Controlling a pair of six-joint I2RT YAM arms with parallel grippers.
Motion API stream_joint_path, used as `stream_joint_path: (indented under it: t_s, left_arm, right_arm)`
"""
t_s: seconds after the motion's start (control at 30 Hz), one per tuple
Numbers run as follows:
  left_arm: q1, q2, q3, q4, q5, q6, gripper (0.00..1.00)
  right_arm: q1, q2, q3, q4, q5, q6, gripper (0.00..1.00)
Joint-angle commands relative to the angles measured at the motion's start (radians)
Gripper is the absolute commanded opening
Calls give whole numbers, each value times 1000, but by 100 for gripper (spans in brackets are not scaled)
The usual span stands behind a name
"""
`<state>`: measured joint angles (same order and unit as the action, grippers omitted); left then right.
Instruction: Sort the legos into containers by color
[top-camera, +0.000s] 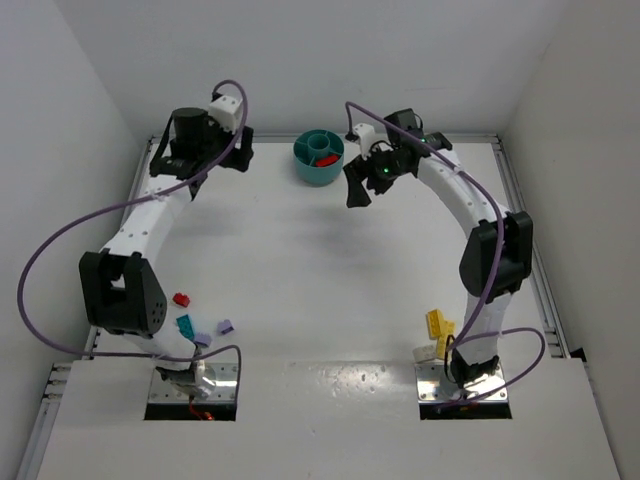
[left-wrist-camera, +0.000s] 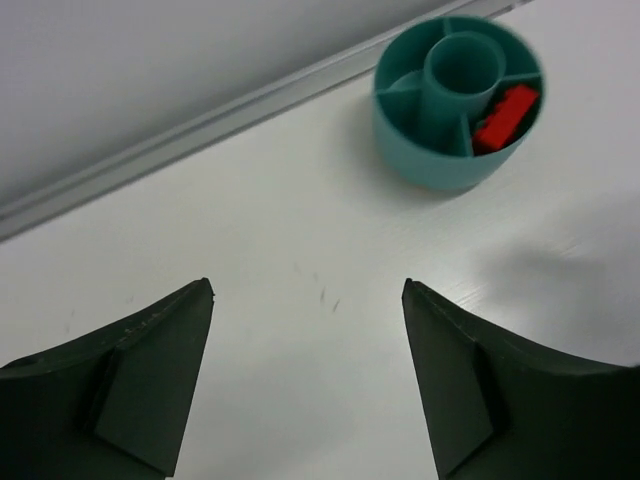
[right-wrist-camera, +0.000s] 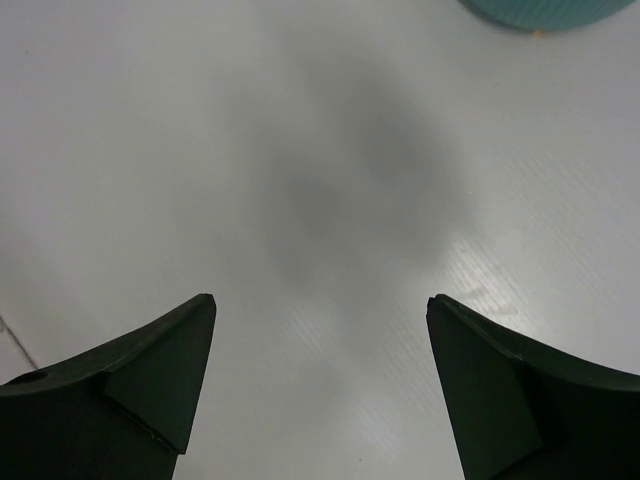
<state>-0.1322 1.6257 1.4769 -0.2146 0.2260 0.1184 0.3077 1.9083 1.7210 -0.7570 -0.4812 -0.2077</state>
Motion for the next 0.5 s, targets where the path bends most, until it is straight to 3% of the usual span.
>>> stream_joint_path:
  t_s: [0.0,0.13,0.23,0.33,0.47]
  left_arm:
    - [49,-82,-116,-39,-42,-33,82]
    - [127,-153,-185,-78,59,-23,91]
    - [187,-194,-208,-194,163,55,100]
    - [258,-233,-242,-305,301,260,93]
    - [335,-279,-273,-588,366,655,86]
  right_arm:
    - [42,53,70,-105,-20,-33,86]
    - [97,78,147,-143,-11,-68,84]
    - [157,101,181,-156,-2,-91,84]
    - [197,101,163,-156,-11,-124,81]
    - [251,89,107,-134,-11,-188,81]
